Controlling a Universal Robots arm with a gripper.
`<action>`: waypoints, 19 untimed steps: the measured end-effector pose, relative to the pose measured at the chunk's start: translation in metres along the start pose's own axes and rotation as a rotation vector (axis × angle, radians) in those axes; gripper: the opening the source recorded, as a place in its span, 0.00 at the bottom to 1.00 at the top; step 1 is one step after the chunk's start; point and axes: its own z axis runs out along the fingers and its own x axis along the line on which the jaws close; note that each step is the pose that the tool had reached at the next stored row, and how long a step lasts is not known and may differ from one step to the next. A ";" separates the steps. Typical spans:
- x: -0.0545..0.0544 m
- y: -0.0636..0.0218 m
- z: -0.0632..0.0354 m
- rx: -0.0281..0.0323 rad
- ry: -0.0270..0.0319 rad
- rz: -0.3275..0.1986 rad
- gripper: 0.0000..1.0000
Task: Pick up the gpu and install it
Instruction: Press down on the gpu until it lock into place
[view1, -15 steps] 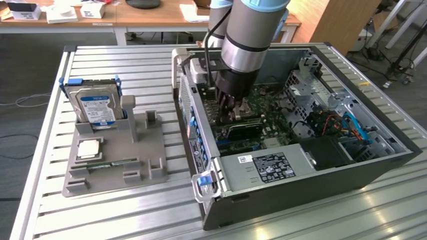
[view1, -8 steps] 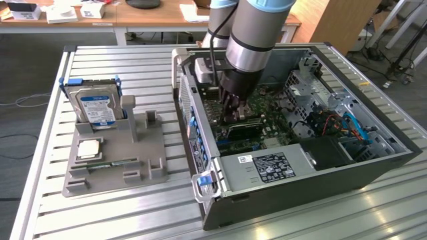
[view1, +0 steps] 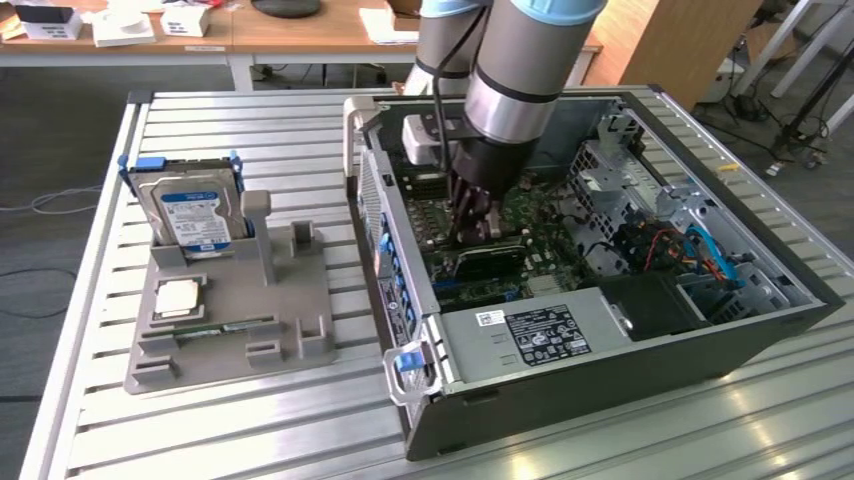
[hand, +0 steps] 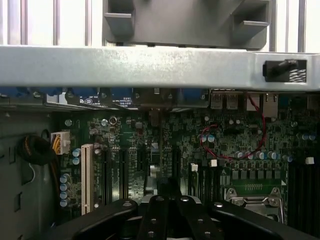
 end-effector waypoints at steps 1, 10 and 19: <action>0.000 -0.0017 -0.0001 -0.0007 0.0000 0.000 0.11; 0.000 -0.0152 -0.0010 -0.0063 0.0001 0.000 0.11; 0.000 -0.0151 -0.0098 -0.0065 0.0002 0.000 0.11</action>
